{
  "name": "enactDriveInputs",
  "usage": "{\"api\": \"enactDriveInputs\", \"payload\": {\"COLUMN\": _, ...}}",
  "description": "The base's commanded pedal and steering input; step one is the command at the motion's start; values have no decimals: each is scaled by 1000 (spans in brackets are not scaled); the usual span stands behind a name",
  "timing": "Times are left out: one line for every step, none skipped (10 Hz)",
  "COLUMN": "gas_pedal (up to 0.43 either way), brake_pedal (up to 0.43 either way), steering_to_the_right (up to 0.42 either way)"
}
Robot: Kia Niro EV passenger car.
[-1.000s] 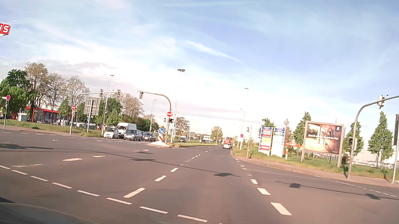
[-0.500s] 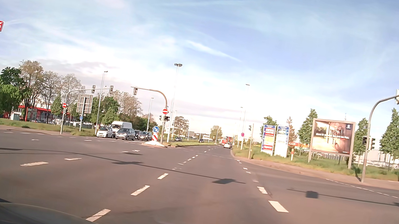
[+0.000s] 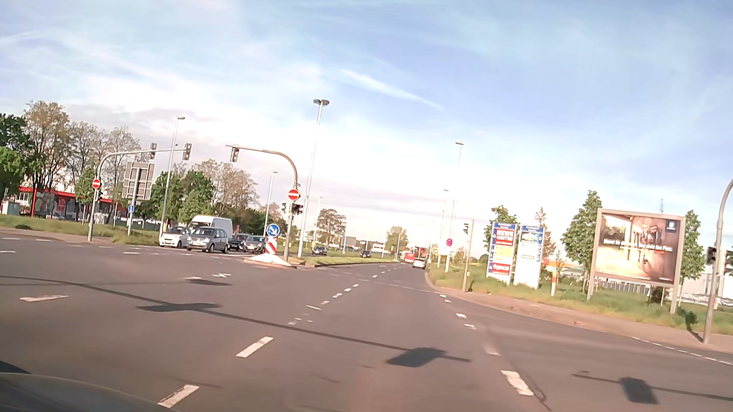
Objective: Follow the waypoints while adhering to traffic rules and regulations
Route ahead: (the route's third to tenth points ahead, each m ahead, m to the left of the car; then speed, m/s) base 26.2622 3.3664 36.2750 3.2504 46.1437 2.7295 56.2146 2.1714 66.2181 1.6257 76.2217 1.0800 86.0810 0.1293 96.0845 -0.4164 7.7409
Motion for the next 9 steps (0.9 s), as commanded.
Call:
{"api": "enactDriveInputs", "payload": {"gas_pedal": 571, "brake_pedal": 0, "steering_to_the_right": 7}}
{"api": "enactDriveInputs", "payload": {"gas_pedal": 571, "brake_pedal": 0, "steering_to_the_right": 8}}
{"api": "enactDriveInputs", "payload": {"gas_pedal": 571, "brake_pedal": 0, "steering_to_the_right": 8}}
{"api": "enactDriveInputs", "payload": {"gas_pedal": 571, "brake_pedal": 0, "steering_to_the_right": 8}}
{"api": "enactDriveInputs", "payload": {"gas_pedal": 571, "brake_pedal": 0, "steering_to_the_right": 8}}
{"api": "enactDriveInputs", "payload": {"gas_pedal": 571, "brake_pedal": 0, "steering_to_the_right": 9}}
{"api": "enactDriveInputs", "payload": {"gas_pedal": 571, "brake_pedal": 0, "steering_to_the_right": 9}}
{"api": "enactDriveInputs", "payload": {"gas_pedal": 559, "brake_pedal": 0, "steering_to_the_right": 9}}
{"api": "enactDriveInputs", "payload": {"gas_pedal": 559, "brake_pedal": 0, "steering_to_the_right": 8}}
